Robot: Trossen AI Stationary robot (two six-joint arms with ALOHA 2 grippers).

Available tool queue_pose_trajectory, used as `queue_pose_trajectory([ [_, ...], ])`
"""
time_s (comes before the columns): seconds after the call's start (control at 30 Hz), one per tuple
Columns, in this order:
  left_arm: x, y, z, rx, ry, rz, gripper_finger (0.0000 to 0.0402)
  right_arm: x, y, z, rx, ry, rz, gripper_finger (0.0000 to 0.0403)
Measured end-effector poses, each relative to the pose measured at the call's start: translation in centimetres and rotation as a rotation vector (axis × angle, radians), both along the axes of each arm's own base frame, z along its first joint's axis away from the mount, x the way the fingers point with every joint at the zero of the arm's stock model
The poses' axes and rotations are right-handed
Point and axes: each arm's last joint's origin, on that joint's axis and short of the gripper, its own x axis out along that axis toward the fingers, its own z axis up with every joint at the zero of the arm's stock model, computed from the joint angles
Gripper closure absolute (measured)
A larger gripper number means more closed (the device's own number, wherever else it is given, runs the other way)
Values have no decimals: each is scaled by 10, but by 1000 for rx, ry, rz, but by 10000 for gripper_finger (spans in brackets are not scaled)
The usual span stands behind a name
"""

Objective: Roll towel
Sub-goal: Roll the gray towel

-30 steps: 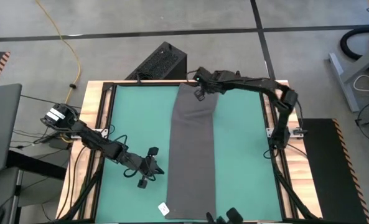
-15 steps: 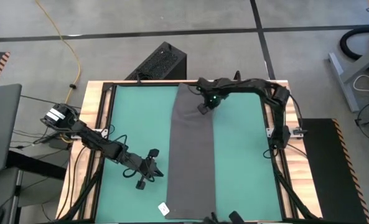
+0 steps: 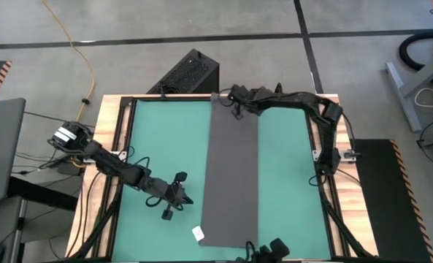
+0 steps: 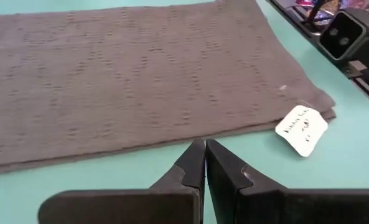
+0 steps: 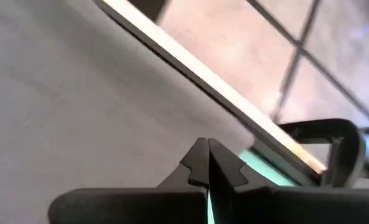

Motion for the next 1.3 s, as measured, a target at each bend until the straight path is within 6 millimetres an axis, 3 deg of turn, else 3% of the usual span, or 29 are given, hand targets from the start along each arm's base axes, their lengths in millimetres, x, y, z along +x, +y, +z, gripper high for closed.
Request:
queue_pose_trajectory([
  [0.17, 4, 5, 3, 5, -35, 1, 400, -8, 28, 45, 10, -48, 84, 385],
  [0.27, 6, 4, 8, -19, -85, -42, 400, -14, 61, 74, 85, -125, 177, 385],
  [0.37, 7, 2, 12, -40, -124, -75, 400, -6, 115, 86, 205, -166, 352, 385],
  [0.5, 7, 0, 15, -53, -146, -111, 400, 1, 212, 90, 265, -151, 584, 385],
  [0.73, 11, -23, 23, -83, -174, -179, 400, -20, 363, 77, 258, -243, 761, 385],
  [0.93, 40, -69, 24, 6, -117, -329, 400, -58, 457, 53, 275, -372, 839, 385],
  [1.13, 55, -93, 33, 64, -45, -372, 400, -87, 516, 28, 283, -393, 1029, 385],
  [1.3, 51, -105, 39, 63, -56, -391, 399, -99, 534, 9, 269, -341, 1102, 379],
])
